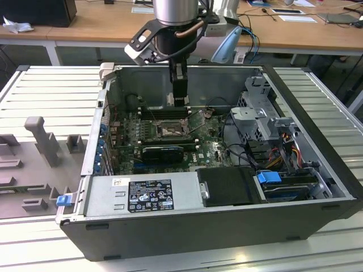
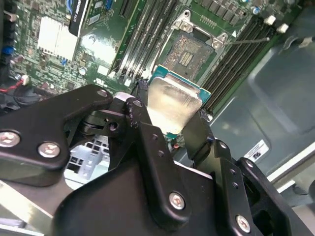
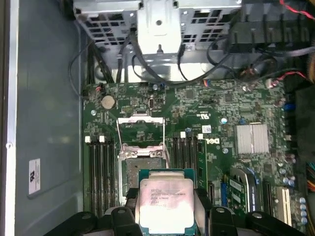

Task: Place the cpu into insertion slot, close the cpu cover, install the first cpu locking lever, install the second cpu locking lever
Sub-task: 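Place the cpu into insertion slot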

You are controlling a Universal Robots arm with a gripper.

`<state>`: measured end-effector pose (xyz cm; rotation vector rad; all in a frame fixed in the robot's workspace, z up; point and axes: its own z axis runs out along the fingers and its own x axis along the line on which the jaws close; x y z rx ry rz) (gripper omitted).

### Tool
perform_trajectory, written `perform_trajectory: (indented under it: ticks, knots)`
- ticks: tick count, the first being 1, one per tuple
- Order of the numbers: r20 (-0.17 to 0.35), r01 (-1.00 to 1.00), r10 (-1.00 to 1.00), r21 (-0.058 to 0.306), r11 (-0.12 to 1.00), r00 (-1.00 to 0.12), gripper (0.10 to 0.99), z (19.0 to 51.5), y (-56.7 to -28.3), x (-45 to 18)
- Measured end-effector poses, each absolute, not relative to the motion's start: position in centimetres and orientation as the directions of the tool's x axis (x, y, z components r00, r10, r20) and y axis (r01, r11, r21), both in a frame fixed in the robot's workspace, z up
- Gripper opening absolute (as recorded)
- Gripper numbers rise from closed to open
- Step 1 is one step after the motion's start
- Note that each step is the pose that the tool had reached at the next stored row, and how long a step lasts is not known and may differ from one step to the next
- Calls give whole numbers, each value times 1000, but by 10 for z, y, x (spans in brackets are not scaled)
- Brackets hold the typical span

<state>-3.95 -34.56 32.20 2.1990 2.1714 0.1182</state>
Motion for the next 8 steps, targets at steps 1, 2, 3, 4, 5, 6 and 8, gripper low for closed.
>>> perform_trajectory:
  ticks: [1, 2, 3, 4, 5, 6, 8]
  knots:
    - [20, 996, 1000, 88, -2, 1, 529, 320, -346, -39]
    - [20, 996, 1000, 88, 6, -8, 529, 318, -346, -39]
    - [20, 996, 1000, 88, 8, -10, 529, 317, -346, -39]
    - [20, 996, 1000, 88, 9, -11, 529, 314, -346, -39]
    - [20, 996, 1000, 86, 9, -11, 529, 310, -346, -40]
    - [20, 996, 1000, 85, 9, -11, 529, 306, -346, -40]
    - [20, 996, 1000, 85, 9, -11, 529, 299, -346, -39]
